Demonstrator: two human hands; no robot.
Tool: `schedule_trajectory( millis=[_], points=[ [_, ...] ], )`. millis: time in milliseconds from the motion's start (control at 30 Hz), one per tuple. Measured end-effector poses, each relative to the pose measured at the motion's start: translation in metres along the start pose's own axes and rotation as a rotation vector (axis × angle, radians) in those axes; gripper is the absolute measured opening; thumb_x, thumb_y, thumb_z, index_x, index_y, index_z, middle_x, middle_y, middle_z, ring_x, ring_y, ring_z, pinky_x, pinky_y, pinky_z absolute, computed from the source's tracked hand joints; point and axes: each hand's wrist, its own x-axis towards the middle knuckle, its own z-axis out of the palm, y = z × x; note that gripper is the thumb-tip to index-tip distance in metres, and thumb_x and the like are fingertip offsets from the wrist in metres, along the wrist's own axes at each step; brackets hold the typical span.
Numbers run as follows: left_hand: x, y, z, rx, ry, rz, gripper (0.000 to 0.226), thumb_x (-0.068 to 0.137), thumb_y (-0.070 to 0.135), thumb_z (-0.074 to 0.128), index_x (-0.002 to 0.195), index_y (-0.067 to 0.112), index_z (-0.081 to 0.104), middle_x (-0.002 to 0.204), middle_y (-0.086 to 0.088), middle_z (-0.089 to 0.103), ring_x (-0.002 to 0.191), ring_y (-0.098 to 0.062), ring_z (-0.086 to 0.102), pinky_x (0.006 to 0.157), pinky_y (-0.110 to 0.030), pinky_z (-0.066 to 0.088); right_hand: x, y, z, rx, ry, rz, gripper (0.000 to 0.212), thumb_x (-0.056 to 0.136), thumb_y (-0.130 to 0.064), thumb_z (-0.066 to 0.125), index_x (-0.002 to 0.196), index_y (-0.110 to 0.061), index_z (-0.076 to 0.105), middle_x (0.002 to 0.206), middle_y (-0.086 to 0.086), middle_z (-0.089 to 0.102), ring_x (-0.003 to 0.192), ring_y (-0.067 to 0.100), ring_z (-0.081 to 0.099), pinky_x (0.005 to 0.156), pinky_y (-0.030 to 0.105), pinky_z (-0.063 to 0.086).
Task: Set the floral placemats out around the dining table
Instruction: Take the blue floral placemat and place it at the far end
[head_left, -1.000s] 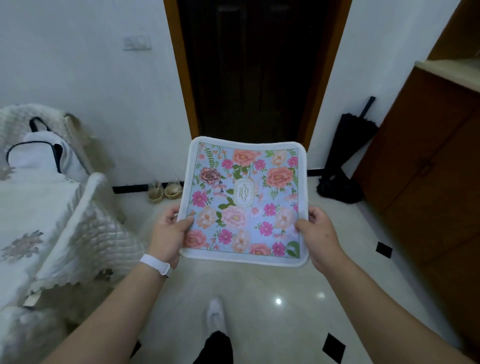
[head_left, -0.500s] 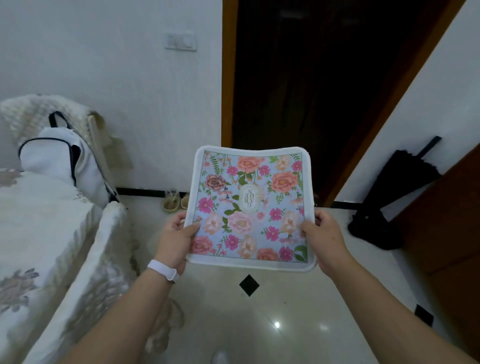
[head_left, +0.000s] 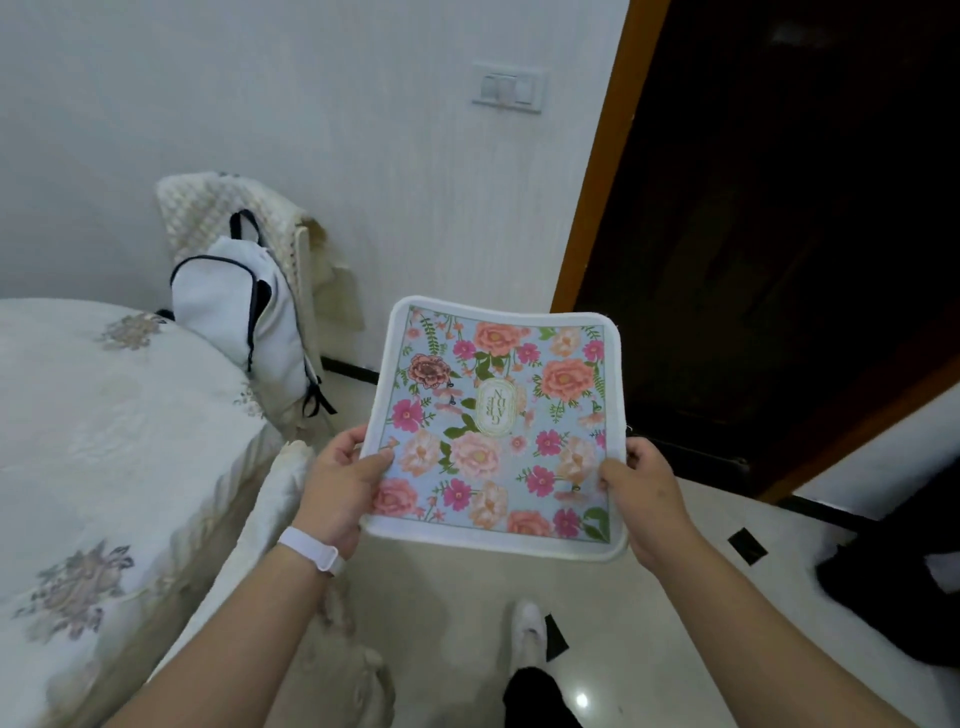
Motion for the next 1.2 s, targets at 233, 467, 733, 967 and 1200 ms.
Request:
schedule_trajectory(
  millis=[233, 467, 733, 967, 1200],
  points=[
    [0.085, 0.025, 0.028, -0.011, 0.204, 0.011, 0.019, 0.087, -0.004, 0.061, 0.102, 0.007, 0.061, 0.091, -0.017, 0.074, 0.082, -0.046, 0.069, 0.072, -0.064, 0.054, 0.135, -0.030, 0.053, 0.030, -0.189, 0.056, 0.020, 0.088, 0.000, 0.054, 0.099, -0.015, 0.060, 0.099, 0.008, 0.070, 0.086, 0.027, 0.071, 0.079, 0.051, 0.060],
    [0.155, 0.074, 0.061, 0.057, 0.343, 0.087, 0.023, 0.088, -0.001, 0.061, 0.111, 0.002, 0.059, 0.088, -0.016, 0.075, 0.080, -0.049, 0.066, 0.078, -0.071, 0.049, 0.246, -0.095, 0.094, 0.059, -0.377, 0.057, 0.022, 0.088, 0.002, 0.052, 0.099, -0.015, 0.059, 0.102, 0.009, 0.071, 0.087, 0.029, 0.073, 0.076, 0.052, 0.061],
    [0.183, 0.116, 0.011, -0.022, 0.585, 0.151, 0.017, 0.088, -0.001, 0.061, 0.102, 0.008, 0.061, 0.094, -0.018, 0.074, 0.076, -0.038, 0.072, 0.064, -0.051, 0.060, 0.285, -0.155, 0.191, 0.075, -0.641, 0.050, 0.027, 0.082, 0.006, 0.051, 0.104, -0.009, 0.058, 0.104, 0.018, 0.071, 0.087, 0.036, 0.073, 0.073, 0.061, 0.059],
    [0.218, 0.123, -0.058, -0.132, 0.757, 0.115, 0.017, 0.089, 0.002, 0.060, 0.105, 0.007, 0.060, 0.098, -0.019, 0.072, 0.085, -0.041, 0.071, 0.073, -0.058, 0.058, 0.298, -0.188, 0.305, -0.069, -0.804, -0.040, 0.018, 0.091, 0.002, 0.052, 0.100, -0.012, 0.057, 0.097, 0.010, 0.072, 0.079, 0.027, 0.074, 0.067, 0.045, 0.062],
    [0.320, 0.130, -0.145, -0.213, 0.789, 0.091, 0.016, 0.088, -0.004, 0.059, 0.097, 0.009, 0.061, 0.097, -0.019, 0.071, 0.076, -0.036, 0.072, 0.062, -0.050, 0.060, 0.332, -0.214, 0.433, -0.244, -0.793, -0.082, 0.014, 0.093, -0.006, 0.052, 0.100, -0.018, 0.055, 0.101, 0.011, 0.070, 0.083, 0.030, 0.074, 0.072, 0.053, 0.062]
  ],
)
